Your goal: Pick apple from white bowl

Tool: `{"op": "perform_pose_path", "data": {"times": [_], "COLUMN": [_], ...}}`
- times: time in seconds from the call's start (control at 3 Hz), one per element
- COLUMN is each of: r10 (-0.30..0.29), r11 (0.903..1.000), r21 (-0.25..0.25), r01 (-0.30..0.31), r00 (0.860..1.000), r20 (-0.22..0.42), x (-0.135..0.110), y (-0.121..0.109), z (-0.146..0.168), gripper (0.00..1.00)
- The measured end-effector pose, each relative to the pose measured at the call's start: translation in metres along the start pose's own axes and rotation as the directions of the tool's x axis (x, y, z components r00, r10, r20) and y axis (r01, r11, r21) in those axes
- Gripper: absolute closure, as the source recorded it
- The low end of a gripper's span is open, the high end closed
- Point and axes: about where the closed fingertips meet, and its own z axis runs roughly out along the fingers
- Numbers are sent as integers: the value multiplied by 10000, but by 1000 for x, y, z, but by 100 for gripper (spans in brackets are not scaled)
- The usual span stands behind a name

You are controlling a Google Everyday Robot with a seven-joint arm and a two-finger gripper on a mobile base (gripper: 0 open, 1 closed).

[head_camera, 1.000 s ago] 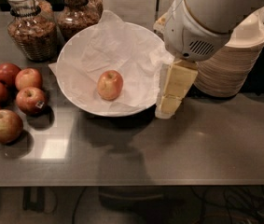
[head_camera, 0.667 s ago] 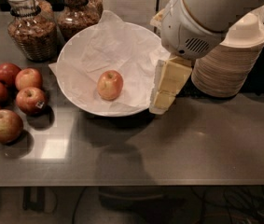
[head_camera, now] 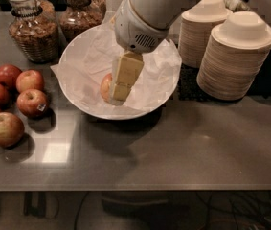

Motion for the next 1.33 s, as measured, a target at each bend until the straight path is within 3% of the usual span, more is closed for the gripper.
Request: {"op": "perform_pose_path", "data": {"times": [0.33, 0.67, 1.33], "r10": [107, 291, 153], "r11": [9962, 9930, 9986], "r21": [-863, -1144, -500], "r01": [-91, -289, -181], "r00": [9998, 9996, 9983], "r20": [175, 2, -554], "x": [-7, 1, 18], "y": [-10, -20, -31], "z": [40, 62, 77], "gripper": [0, 0, 0]}}
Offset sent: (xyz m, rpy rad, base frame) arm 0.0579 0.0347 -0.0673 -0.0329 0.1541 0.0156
